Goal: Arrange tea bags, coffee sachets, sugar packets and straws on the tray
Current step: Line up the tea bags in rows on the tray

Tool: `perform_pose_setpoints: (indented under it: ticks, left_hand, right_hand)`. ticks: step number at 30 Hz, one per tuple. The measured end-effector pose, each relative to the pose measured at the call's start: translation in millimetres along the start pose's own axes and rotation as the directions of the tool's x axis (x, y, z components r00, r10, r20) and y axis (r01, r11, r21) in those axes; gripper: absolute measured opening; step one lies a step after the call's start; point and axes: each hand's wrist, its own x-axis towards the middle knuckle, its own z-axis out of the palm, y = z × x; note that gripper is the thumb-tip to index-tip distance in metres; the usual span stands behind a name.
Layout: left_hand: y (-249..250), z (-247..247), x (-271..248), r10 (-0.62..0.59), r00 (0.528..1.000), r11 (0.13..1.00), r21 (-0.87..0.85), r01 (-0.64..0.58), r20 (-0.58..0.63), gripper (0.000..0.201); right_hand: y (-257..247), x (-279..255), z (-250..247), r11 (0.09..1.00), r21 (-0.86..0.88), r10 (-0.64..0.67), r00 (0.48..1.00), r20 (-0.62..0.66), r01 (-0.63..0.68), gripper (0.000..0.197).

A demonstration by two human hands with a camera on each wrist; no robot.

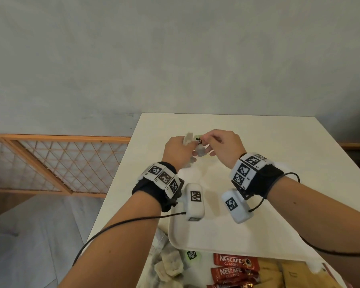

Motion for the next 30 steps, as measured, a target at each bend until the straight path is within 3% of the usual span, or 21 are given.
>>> perform_pose_setpoints:
  ticks: [3, 7, 10, 14, 16, 21, 25, 30]
  left_hand:
    - [-3, -4, 2, -0.033, 0.997, 0.999, -0.038, 0.036, 0.069, 0.018]
    - [-10, -6, 3, -0.093, 0.985, 0.985, -0.133, 0.113, 0.147, 0.023]
    - [-21, -16, 6, -0.209, 0.958, 0.951, -0.188, 0.246, 0.198, 0.024]
    - [-42, -23, 11, -0.380, 0.893, 0.918, -0.016, 0.395, 0.239, 0.026]
    - [-49, -18, 10, -0.413, 0.878, 0.905, -0.002, 0.426, 0.243, 0.025]
    - [-53, -12, 18, -0.393, 0.898, 0.912, -0.038, 0.408, 0.198, 0.029]
    - [-55, -18, 21, -0.396, 0.894, 0.911, -0.029, 0.411, 0.210, 0.033]
    - [-59, -26, 20, -0.428, 0.863, 0.859, -0.177, 0.481, 0.269, 0.027]
  right_hand:
    - [6, 4, -4, 0.997, 0.040, 0.065, 0.997, -0.032, -0.064, 0.013]
    - [17, 7, 1, 0.975, 0.121, 0.174, 0.980, 0.097, -0.185, 0.010]
    - [34, 5, 8, 0.931, 0.128, 0.311, 0.925, 0.217, -0.343, 0.011]
    - [63, 5, 18, 0.870, 0.057, 0.471, 0.859, 0.203, -0.490, 0.010]
    - [69, 8, 20, 0.856, 0.061, 0.499, 0.852, 0.160, -0.513, 0.009]
    - [70, 22, 28, 0.878, 0.040, 0.475, 0.879, 0.045, -0.476, 0.008]
    - [67, 31, 39, 0.892, 0.022, 0.451, 0.892, 0.035, -0.452, 0.012]
    - [57, 38, 49, 0.904, 0.012, 0.428, 0.903, 0.041, -0.428, 0.010]
